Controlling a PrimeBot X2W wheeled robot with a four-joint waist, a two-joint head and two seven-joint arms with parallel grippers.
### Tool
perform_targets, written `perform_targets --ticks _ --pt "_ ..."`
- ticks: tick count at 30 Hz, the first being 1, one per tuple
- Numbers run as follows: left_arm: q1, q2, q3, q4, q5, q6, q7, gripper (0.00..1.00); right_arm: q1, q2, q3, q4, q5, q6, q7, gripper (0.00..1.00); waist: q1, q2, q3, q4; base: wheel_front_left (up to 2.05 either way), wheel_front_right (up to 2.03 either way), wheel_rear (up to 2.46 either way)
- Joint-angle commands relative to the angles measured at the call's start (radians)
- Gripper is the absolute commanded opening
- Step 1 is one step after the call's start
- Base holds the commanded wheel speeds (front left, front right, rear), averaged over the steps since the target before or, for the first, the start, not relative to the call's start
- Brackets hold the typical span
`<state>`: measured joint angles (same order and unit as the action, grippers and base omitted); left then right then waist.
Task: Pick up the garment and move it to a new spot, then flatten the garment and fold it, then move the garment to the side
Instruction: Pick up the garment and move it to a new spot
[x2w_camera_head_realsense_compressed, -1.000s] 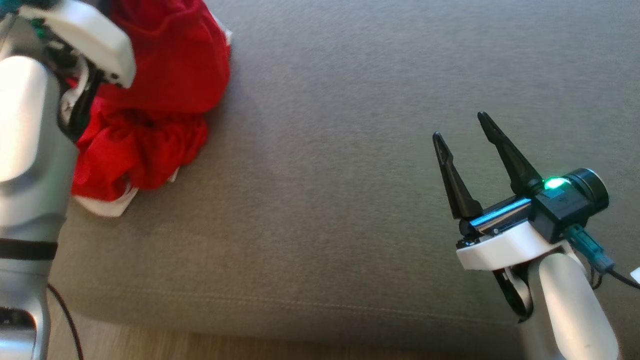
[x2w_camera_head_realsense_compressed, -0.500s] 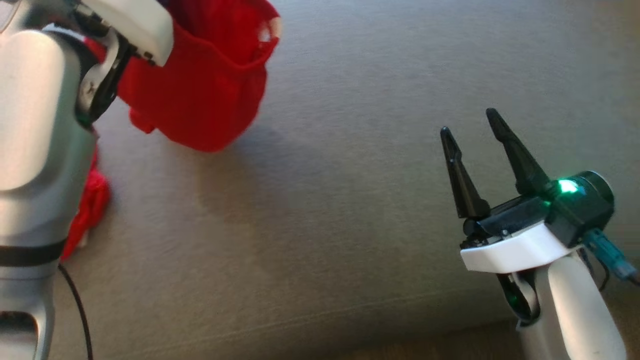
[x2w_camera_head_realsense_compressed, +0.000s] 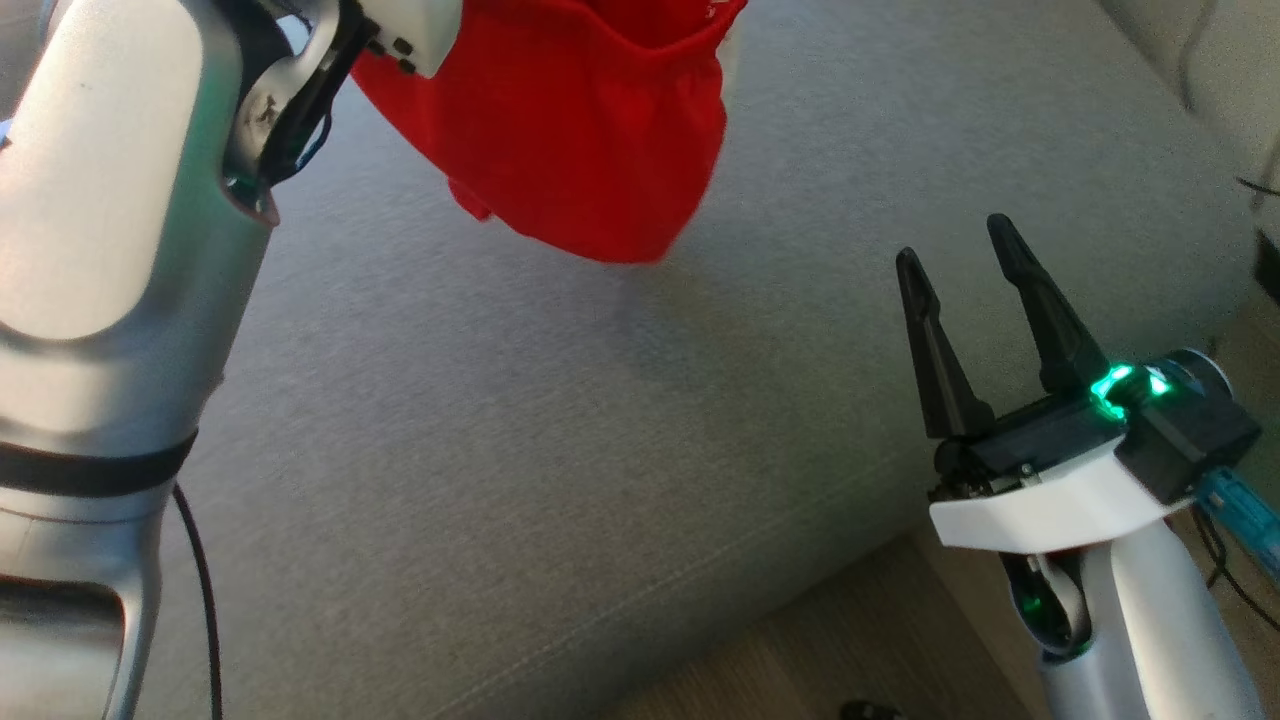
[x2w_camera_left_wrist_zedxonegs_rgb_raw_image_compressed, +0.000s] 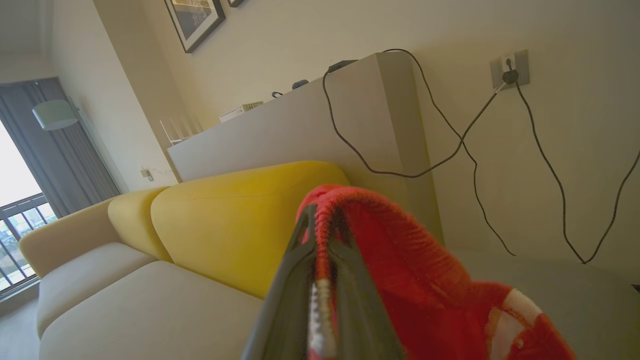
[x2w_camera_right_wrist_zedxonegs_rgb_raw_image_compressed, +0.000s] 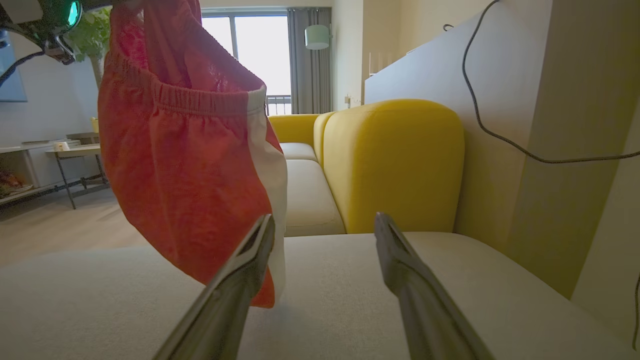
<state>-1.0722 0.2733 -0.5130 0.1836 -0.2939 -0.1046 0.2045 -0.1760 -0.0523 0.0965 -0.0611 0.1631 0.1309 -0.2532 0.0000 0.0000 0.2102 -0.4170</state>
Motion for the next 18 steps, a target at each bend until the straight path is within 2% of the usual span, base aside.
perform_targets --ticks 1,7,14,15,16,18 --pt "-0.040 0.038 0.036 -0.014 -0.012 0.010 0.009 0.00 -0.006 0.002 0.018 -0.042 0.011 0.000 -0.009 1.00 0.0000 0.0000 0.021 -0.038 0.00 0.00 0.00" --pt "0.109 0.076 0.048 0.075 -0.030 0.044 -0.034 0.00 -0.012 0.002 0.013 -0.061 0.017 0.000 -0.009 1.00 0.0000 0.0000 0.080 -0.034 0.00 0.00 0.00" --pt "0.298 0.098 0.130 0.281 -0.122 0.085 -0.153 0.00 -0.039 0.002 0.018 -0.066 -0.003 0.000 -0.009 1.00 0.0000 0.0000 0.133 0.029 0.00 0.00 0.00" --pt "0.304 0.096 0.139 0.305 -0.126 0.094 -0.170 0.24 -0.044 0.002 0.021 -0.067 -0.006 0.000 -0.009 1.00 0.0000 0.0000 0.134 0.040 0.00 0.00 0.00" --pt "0.309 0.094 0.145 0.326 -0.127 0.102 -0.191 1.00 -0.047 0.002 0.026 -0.066 -0.010 0.000 -0.009 1.00 0.0000 0.0000 0.133 0.051 0.00 0.00 0.00" --pt "0.321 0.082 0.158 0.366 -0.139 0.113 -0.224 1.00 -0.052 0.002 0.033 -0.065 -0.019 0.000 -0.009 1.00 0.0000 0.0000 0.125 0.073 0.00 0.00 0.00"
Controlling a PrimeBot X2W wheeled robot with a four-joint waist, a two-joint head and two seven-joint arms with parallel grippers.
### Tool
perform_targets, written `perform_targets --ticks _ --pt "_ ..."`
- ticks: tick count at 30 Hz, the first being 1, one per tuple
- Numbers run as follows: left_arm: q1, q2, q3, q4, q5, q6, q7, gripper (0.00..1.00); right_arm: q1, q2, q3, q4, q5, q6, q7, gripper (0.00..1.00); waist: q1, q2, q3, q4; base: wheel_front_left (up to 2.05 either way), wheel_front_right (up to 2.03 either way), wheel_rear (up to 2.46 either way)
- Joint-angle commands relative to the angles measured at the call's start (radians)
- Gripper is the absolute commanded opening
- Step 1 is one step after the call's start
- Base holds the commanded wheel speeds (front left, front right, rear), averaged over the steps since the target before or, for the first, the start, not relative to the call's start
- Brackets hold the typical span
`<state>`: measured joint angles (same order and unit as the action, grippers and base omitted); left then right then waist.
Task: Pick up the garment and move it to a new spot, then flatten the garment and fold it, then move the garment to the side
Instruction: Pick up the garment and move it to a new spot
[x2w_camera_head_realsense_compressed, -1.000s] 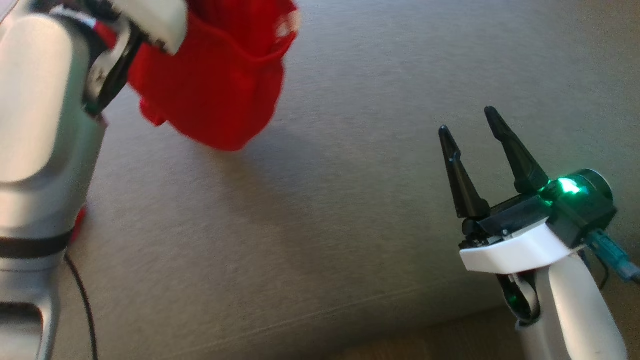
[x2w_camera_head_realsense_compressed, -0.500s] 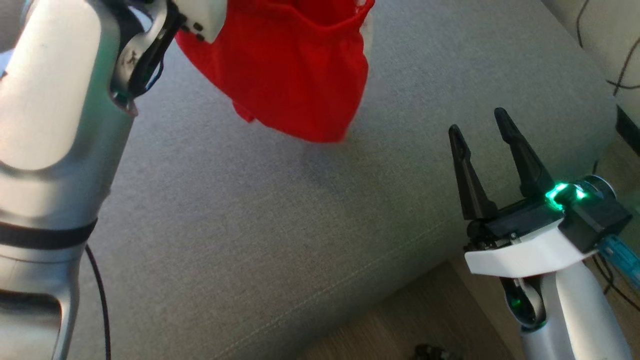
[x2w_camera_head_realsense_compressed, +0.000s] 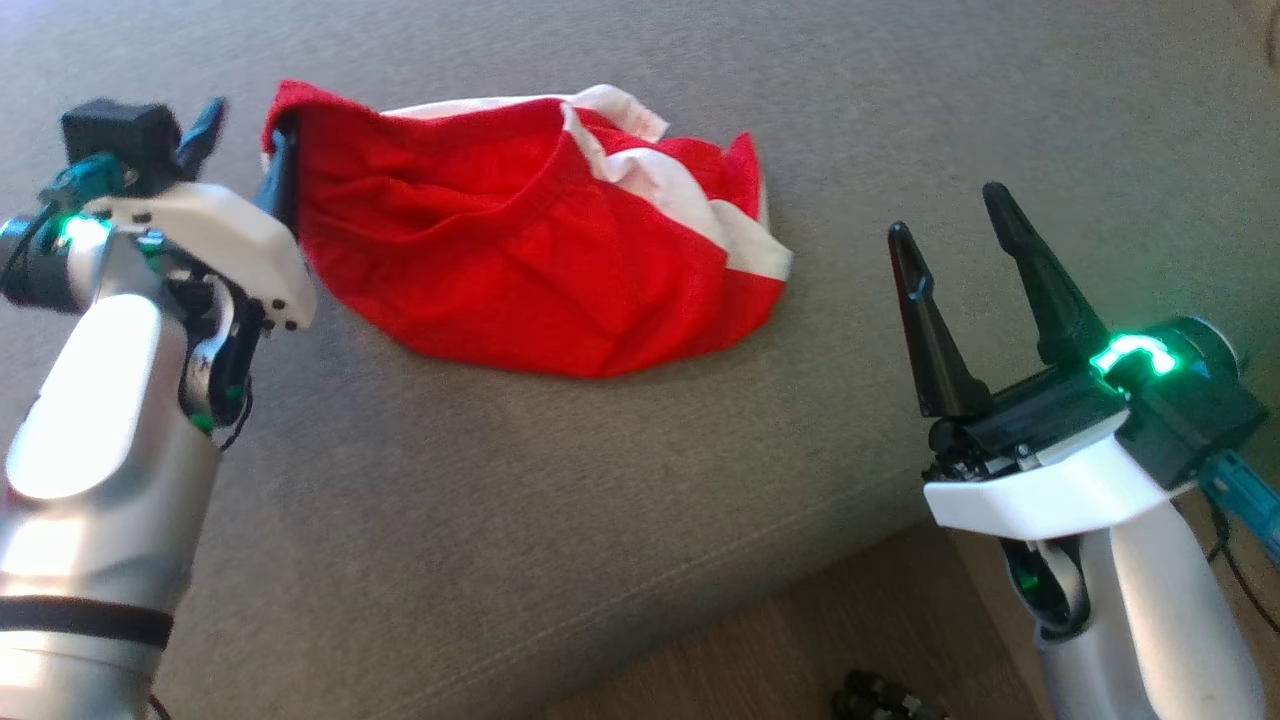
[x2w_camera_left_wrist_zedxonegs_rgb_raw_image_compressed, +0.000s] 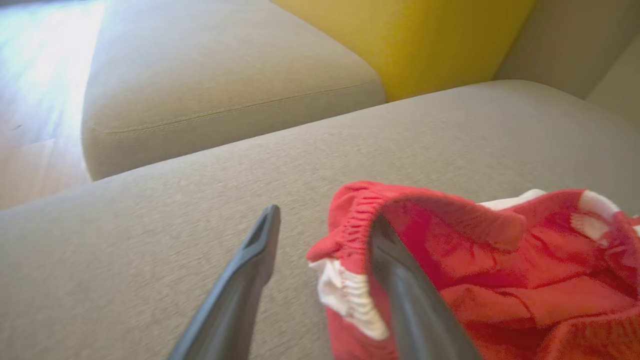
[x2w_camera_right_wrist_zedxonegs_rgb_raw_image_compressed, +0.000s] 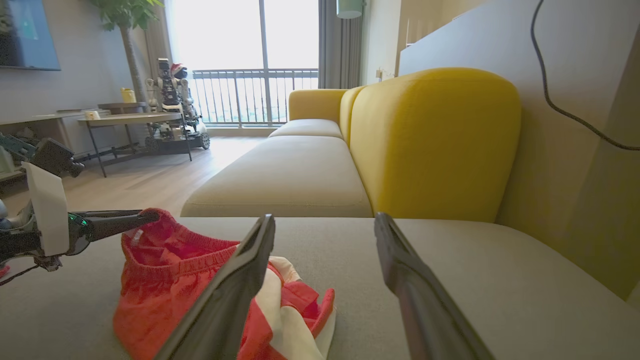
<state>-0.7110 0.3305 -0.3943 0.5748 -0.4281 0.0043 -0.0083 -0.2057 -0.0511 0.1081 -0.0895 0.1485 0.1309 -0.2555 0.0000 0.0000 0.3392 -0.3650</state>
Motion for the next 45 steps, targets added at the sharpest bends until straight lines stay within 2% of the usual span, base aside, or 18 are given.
perform_targets --ticks 1,6,11,16,22,26,30,36,39,44,45 --pt "-0.041 0.025 0.039 -0.025 -0.005 0.004 -0.011 1.00 -0.022 0.001 0.021 -0.037 -0.005 0.000 -0.006 1.00 0.0000 0.0000 -0.004 0.021 0.00 0.00 0.00" --pt "0.006 -0.018 0.062 0.006 -0.026 0.028 -0.132 1.00 -0.015 0.001 0.035 -0.027 -0.031 0.000 -0.006 1.00 0.0000 0.0000 -0.049 0.093 0.00 0.00 0.00" --pt "0.124 -0.068 0.075 -0.057 -0.026 0.070 -0.234 1.00 0.014 0.001 0.040 -0.001 -0.054 0.000 -0.006 1.00 0.0000 0.0000 -0.116 0.187 0.00 0.00 0.00" --pt "0.299 -0.115 0.100 -0.189 -0.016 0.115 -0.252 1.00 0.043 0.001 0.044 0.030 -0.074 0.000 -0.006 1.00 0.0000 0.0000 -0.174 0.271 0.00 0.00 0.00" --pt "0.509 -0.164 0.137 -0.301 -0.029 0.108 -0.253 1.00 0.077 0.001 0.045 0.059 -0.091 0.000 -0.006 1.00 0.0000 0.0000 -0.234 0.338 0.00 0.00 0.00" --pt "0.603 -0.167 0.130 -0.301 -0.048 0.080 -0.253 1.00 0.098 0.001 0.041 0.068 -0.096 0.000 -0.006 1.00 0.0000 0.0000 -0.262 0.360 0.00 0.00 0.00" --pt "0.642 -0.131 0.070 -0.301 -0.049 -0.003 -0.213 1.00 0.109 0.001 0.036 0.074 -0.095 0.000 -0.006 1.00 0.0000 0.0000 -0.274 0.372 0.00 0.00 0.00" --pt "0.687 -0.094 0.025 -0.353 -0.013 -0.018 -0.200 1.00 0.118 0.001 0.038 0.073 -0.085 0.000 -0.006 1.00 0.0000 0.0000 -0.286 0.362 0.00 0.00 0.00" --pt "0.725 -0.088 0.029 -0.393 0.000 0.003 -0.216 1.00 0.131 0.001 0.030 0.073 -0.084 0.000 -0.006 1.00 0.0000 0.0000 -0.300 0.354 0.00 0.00 0.00" --pt "0.791 -0.112 0.098 -0.484 0.005 0.065 -0.248 1.00 0.160 0.001 0.003 0.065 -0.084 0.000 -0.006 1.00 0.0000 0.0000 -0.324 0.350 0.00 0.00 0.00" --pt "0.791 -0.112 0.098 -0.484 0.005 0.065 -0.248 1.00 0.160 0.001 0.003 0.065 -0.084 0.000 -0.006 1.00 0.0000 0.0000 -0.324 0.350 0.00 0.00 0.00"
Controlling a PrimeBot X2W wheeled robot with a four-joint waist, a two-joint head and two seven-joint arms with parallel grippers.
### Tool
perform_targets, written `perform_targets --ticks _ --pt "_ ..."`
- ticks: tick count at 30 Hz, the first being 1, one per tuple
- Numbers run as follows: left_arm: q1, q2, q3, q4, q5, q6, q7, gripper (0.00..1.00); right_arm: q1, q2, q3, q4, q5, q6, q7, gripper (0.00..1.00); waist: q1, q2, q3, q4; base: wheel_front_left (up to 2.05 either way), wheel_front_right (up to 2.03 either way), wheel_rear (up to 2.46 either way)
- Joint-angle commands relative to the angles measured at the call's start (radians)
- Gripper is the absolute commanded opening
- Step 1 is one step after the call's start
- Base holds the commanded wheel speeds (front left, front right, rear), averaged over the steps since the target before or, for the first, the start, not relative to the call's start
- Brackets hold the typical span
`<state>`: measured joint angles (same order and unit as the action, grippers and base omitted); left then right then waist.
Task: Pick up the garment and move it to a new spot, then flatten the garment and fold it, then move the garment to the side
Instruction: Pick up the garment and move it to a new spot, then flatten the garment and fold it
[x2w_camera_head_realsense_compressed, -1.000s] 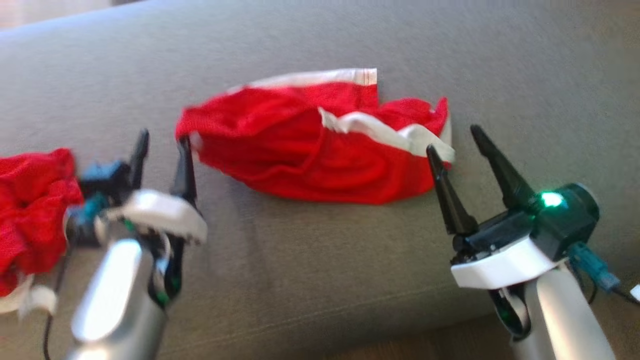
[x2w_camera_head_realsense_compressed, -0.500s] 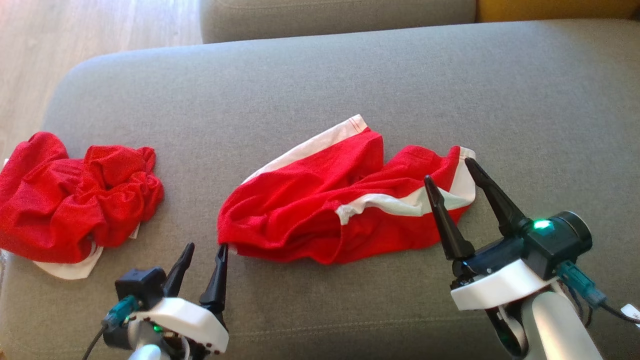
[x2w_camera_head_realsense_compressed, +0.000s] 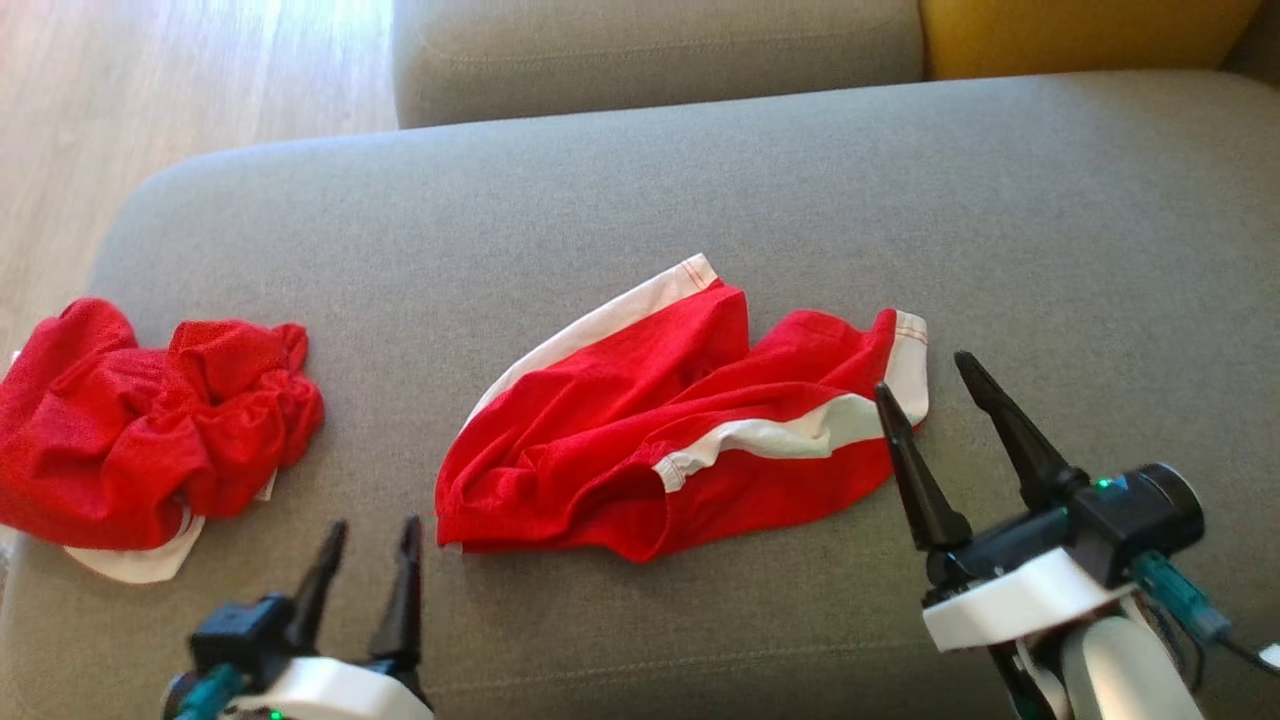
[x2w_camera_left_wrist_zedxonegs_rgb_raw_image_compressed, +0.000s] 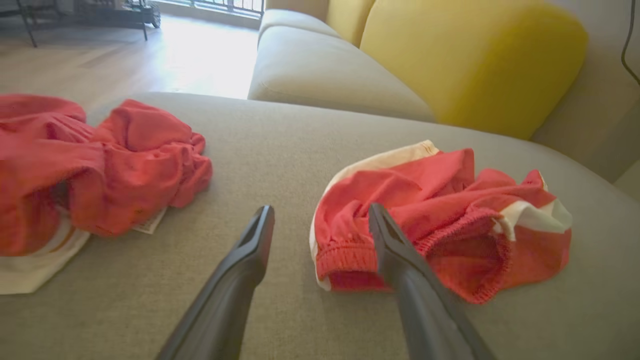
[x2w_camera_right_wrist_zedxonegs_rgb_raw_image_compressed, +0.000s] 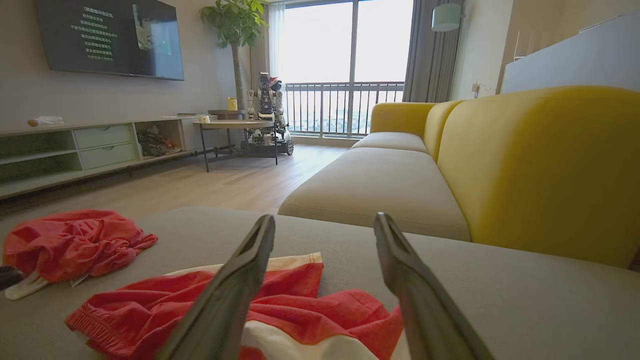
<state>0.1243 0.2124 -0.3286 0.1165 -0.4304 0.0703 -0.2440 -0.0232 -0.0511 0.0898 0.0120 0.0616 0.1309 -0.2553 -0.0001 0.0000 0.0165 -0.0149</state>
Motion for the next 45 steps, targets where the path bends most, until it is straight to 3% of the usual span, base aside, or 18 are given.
perform_targets --ticks 1,5,11,20,34,45 --pt "-0.032 -0.001 0.051 -0.046 0.012 0.010 -0.015 1.00 -0.016 0.001 0.015 -0.039 0.003 0.000 -0.006 1.00 0.0001 0.0000 -0.005 0.001 0.00 0.00 0.00" --pt "0.012 -0.037 0.139 -0.143 0.067 0.049 -0.017 1.00 0.012 0.001 -0.005 -0.048 0.003 0.000 -0.006 1.00 0.0001 0.0000 -0.023 0.008 0.00 0.00 0.00" --pt "0.075 -0.103 0.252 -0.221 0.175 0.062 -0.018 1.00 0.052 0.001 -0.017 -0.057 0.001 0.000 -0.006 1.00 0.0001 0.0000 -0.047 0.014 0.00 0.00 0.00" --pt "0.124 -0.143 0.264 -0.232 0.315 0.052 -0.018 1.00 0.115 0.001 -0.033 -0.056 -0.003 0.000 -0.006 1.00 0.0001 0.0000 -0.085 0.035 0.00 0.00 0.00" --pt "0.113 -0.158 0.254 -0.193 0.359 0.020 -0.018 1.00 0.120 0.001 -0.007 -0.045 -0.011 0.000 -0.006 1.00 0.0001 0.0000 -0.094 0.032 0.00 0.00 0.00" --pt "0.109 -0.161 0.246 -0.173 0.363 0.020 -0.018 1.00 0.110 0.001 -0.001 -0.042 -0.008 0.000 -0.006 1.00 0.0001 0.0000 -0.089 0.020 0.00 0.00 0.00"
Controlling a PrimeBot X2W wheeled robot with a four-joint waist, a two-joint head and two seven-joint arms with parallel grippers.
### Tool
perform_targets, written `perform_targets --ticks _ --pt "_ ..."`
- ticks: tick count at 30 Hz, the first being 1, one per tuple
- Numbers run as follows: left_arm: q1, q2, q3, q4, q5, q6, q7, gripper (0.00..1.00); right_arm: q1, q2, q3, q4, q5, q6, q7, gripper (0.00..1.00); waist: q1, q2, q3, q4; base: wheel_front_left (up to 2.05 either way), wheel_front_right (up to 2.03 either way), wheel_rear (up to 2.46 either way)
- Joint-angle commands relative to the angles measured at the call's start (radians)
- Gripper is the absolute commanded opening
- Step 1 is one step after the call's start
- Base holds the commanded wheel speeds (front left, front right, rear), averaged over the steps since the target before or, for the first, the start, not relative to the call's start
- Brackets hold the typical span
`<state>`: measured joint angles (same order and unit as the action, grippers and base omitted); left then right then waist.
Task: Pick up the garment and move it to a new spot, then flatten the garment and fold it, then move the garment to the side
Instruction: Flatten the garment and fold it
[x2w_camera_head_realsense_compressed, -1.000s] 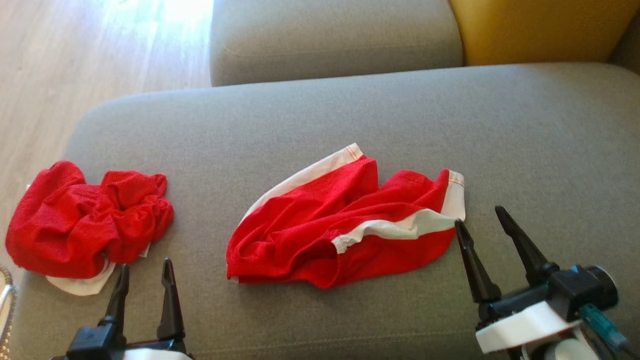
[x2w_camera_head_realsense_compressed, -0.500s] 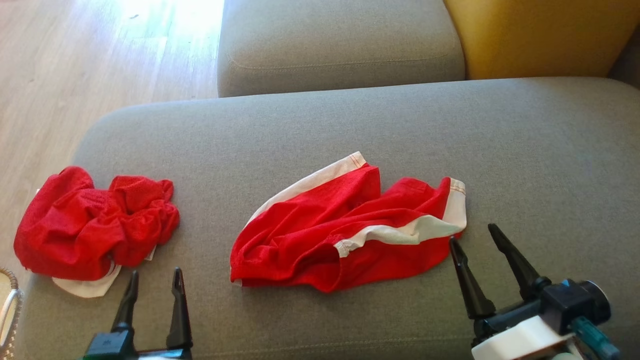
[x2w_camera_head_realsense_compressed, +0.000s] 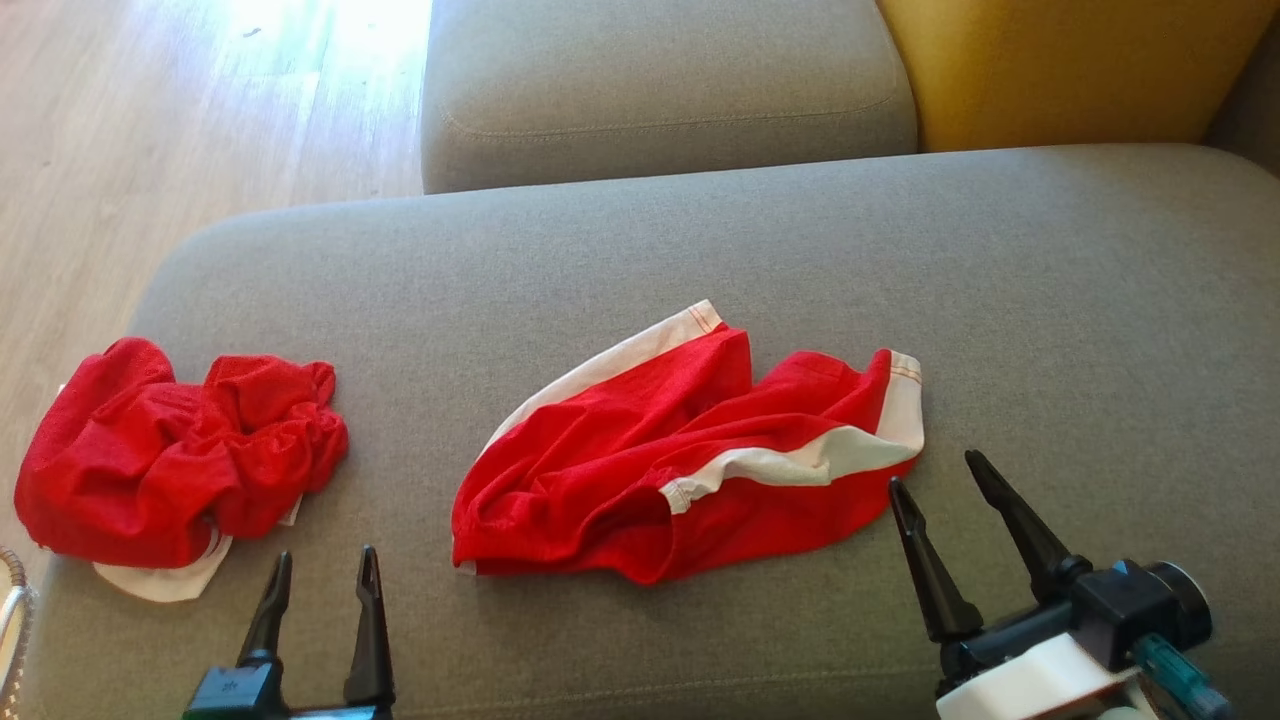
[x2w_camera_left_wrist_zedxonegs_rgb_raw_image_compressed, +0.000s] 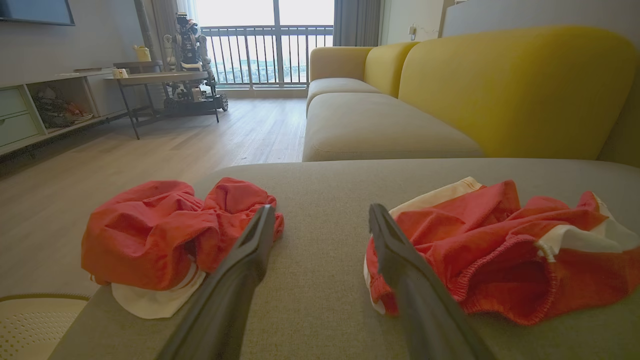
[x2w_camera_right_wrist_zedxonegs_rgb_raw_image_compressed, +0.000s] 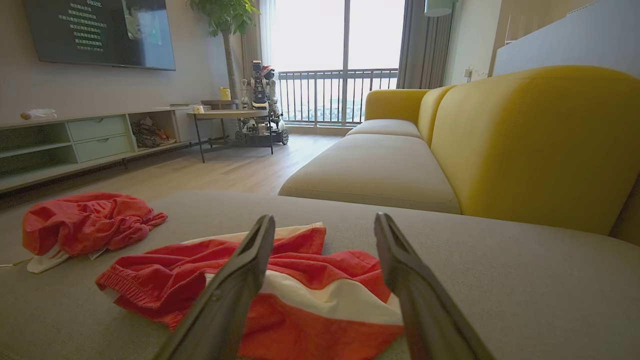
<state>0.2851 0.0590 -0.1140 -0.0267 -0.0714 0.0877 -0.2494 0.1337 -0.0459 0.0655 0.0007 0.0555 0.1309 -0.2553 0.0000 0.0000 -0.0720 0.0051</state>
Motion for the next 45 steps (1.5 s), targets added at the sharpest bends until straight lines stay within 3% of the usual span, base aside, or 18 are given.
perform_targets --ticks 1,29,31,33,37,42,45 --pt "-0.052 -0.008 0.032 -0.029 0.003 0.003 -0.012 1.00 -0.047 -0.004 0.022 -0.029 -0.002 0.000 -0.006 1.00 0.0000 0.0000 -0.001 0.000 0.00 0.00 0.00" --pt "-0.061 -0.009 0.016 -0.022 -0.056 0.018 -0.012 1.00 -0.056 -0.004 0.028 -0.020 -0.002 0.000 -0.006 1.00 0.0000 0.0000 0.012 -0.008 0.00 0.00 0.00" --pt "-0.070 -0.009 -0.012 -0.008 -0.098 -0.002 -0.012 1.00 -0.060 -0.004 0.031 -0.022 -0.003 0.000 -0.006 1.00 0.0000 0.0000 0.019 -0.014 0.00 0.00 0.00" --pt "-0.103 -0.009 -0.093 0.046 -0.152 -0.044 -0.012 1.00 -0.067 -0.004 0.040 -0.024 -0.010 0.000 -0.006 1.00 0.0000 0.0000 0.035 -0.031 0.00 0.00 0.00" --pt "-0.193 -0.009 -0.222 0.139 -0.231 -0.087 0.001 1.00 -0.086 -0.004 0.043 -0.025 -0.018 0.000 -0.006 1.00 0.0000 0.0000 0.062 -0.067 0.00 0.00 0.00" --pt "-0.298 -0.009 -0.325 0.182 -0.415 -0.087 0.075 1.00 -0.106 -0.004 0.027 -0.030 -0.016 0.000 -0.006 1.00 0.0000 0.0000 0.094 -0.108 0.00 0.00 0.00" --pt "-0.334 -0.009 -0.353 0.198 -0.471 -0.087 0.113 1.00 -0.118 -0.004 0.011 -0.032 -0.018 0.000 -0.006 1.00 0.0000 0.0000 0.105 -0.123 0.00 0.00 0.00"
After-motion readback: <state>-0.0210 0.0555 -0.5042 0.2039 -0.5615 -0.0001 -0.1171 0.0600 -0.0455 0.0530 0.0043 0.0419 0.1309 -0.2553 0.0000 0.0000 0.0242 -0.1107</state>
